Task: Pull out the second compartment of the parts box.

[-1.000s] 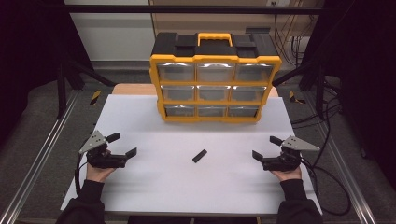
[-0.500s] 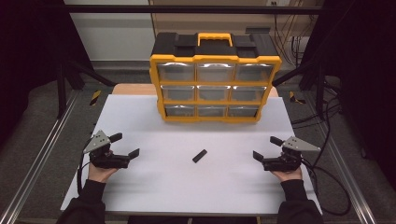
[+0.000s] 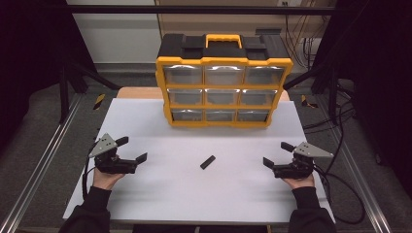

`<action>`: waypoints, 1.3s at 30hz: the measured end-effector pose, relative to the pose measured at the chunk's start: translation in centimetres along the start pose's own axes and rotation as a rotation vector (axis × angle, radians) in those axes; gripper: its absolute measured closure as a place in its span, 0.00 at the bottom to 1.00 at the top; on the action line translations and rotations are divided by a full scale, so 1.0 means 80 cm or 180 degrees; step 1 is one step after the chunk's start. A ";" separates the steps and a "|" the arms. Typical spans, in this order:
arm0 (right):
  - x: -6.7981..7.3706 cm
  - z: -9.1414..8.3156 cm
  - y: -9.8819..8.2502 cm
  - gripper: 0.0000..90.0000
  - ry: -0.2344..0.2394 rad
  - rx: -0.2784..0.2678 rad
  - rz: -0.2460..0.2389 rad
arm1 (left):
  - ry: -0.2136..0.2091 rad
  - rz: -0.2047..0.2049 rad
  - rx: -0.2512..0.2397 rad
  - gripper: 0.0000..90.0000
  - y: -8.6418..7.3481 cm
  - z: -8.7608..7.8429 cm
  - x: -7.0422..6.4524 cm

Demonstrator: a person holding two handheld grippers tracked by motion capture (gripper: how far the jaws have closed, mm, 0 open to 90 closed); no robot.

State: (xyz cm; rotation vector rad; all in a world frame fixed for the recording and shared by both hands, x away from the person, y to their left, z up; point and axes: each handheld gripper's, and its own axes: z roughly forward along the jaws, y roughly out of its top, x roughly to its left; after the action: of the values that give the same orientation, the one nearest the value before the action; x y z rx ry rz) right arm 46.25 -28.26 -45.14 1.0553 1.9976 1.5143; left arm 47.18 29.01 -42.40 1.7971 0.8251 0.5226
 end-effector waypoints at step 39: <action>0.001 0.000 0.000 0.00 0.0001 0.0016 -0.0038 | 0.0019 0.0234 0.0120 0.00 0.049 0.025 -0.022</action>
State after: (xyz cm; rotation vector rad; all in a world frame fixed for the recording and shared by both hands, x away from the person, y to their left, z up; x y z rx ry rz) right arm 46.19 -28.21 -45.12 1.0433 2.0056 1.5041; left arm 48.51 25.52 -39.40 1.8668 0.7799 0.5635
